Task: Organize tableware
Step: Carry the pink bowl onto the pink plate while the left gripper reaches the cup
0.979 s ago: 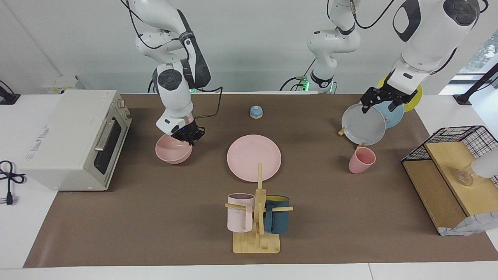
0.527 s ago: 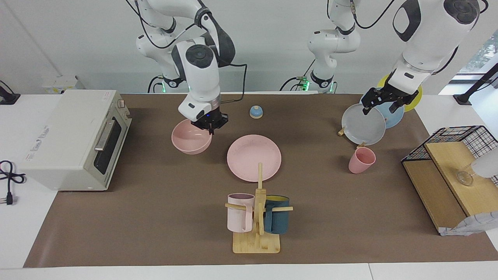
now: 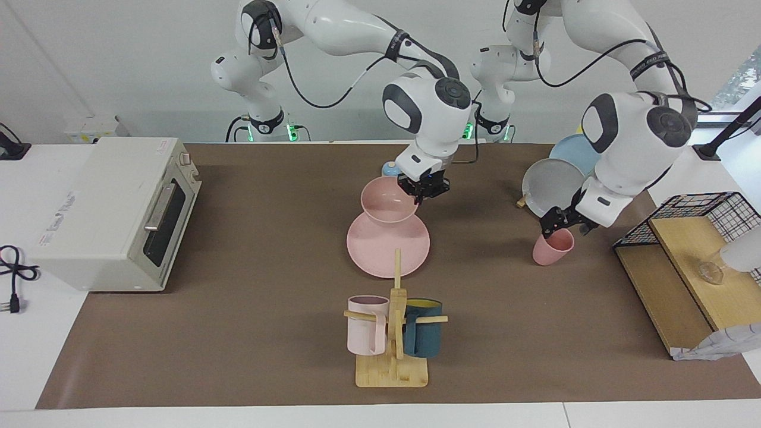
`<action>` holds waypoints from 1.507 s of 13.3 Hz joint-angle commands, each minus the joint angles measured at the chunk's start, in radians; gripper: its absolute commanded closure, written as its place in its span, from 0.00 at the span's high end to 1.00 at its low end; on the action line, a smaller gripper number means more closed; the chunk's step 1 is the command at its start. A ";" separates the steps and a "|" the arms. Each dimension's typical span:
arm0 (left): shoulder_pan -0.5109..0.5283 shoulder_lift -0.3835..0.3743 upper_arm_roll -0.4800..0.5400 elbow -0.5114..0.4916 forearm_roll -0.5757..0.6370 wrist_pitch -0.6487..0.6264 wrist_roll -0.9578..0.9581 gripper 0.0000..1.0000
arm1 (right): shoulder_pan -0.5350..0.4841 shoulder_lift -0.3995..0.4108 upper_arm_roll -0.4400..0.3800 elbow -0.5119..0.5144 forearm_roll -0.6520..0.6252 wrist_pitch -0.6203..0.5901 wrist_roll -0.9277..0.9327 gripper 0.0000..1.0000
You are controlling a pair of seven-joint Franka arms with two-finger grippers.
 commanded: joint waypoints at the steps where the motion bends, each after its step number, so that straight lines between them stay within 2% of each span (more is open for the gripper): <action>1: 0.012 -0.010 0.001 -0.091 -0.012 0.077 0.004 1.00 | -0.032 0.006 0.006 0.010 0.004 0.012 -0.001 0.00; 4: 0.017 -0.018 0.003 -0.115 -0.061 0.072 -0.010 1.00 | -0.038 -0.040 0.006 -0.126 -0.005 0.116 -0.006 0.00; 8: 0.017 -0.024 0.003 -0.130 -0.066 0.071 -0.014 1.00 | -0.037 -0.046 0.006 -0.151 -0.007 0.153 -0.013 0.00; 11: 0.018 -0.048 0.005 -0.222 -0.066 0.161 -0.013 1.00 | -0.037 -0.061 0.006 -0.200 -0.007 0.202 -0.015 0.00; 13: 0.018 -0.055 0.003 -0.244 -0.066 0.183 -0.010 0.84 | -0.035 -0.064 0.006 -0.204 -0.007 0.199 -0.015 0.00; 14: 0.018 -0.053 0.005 -0.234 -0.065 0.169 -0.008 0.71 | -0.035 -0.064 0.006 -0.202 -0.007 0.196 -0.015 0.13; 15: 0.018 -0.052 0.005 -0.225 -0.065 0.157 -0.007 0.49 | -0.035 -0.063 0.004 -0.193 -0.008 0.186 -0.015 0.27; 16: 0.017 -0.049 0.005 -0.211 -0.065 0.138 0.001 0.19 | -0.040 -0.064 0.003 -0.179 -0.010 0.160 -0.015 0.52; 17: 0.015 -0.048 0.006 -0.207 -0.062 0.135 0.004 0.00 | -0.041 -0.061 0.001 -0.127 -0.016 0.099 -0.015 0.57; 18: 0.017 -0.048 0.006 -0.207 -0.057 0.137 0.025 0.00 | -0.044 -0.057 0.000 -0.089 -0.034 0.034 -0.016 0.61; 20: 0.018 -0.050 0.006 -0.211 -0.057 0.137 0.052 0.00 | -0.107 -0.096 -0.002 -0.053 -0.028 -0.002 -0.054 0.67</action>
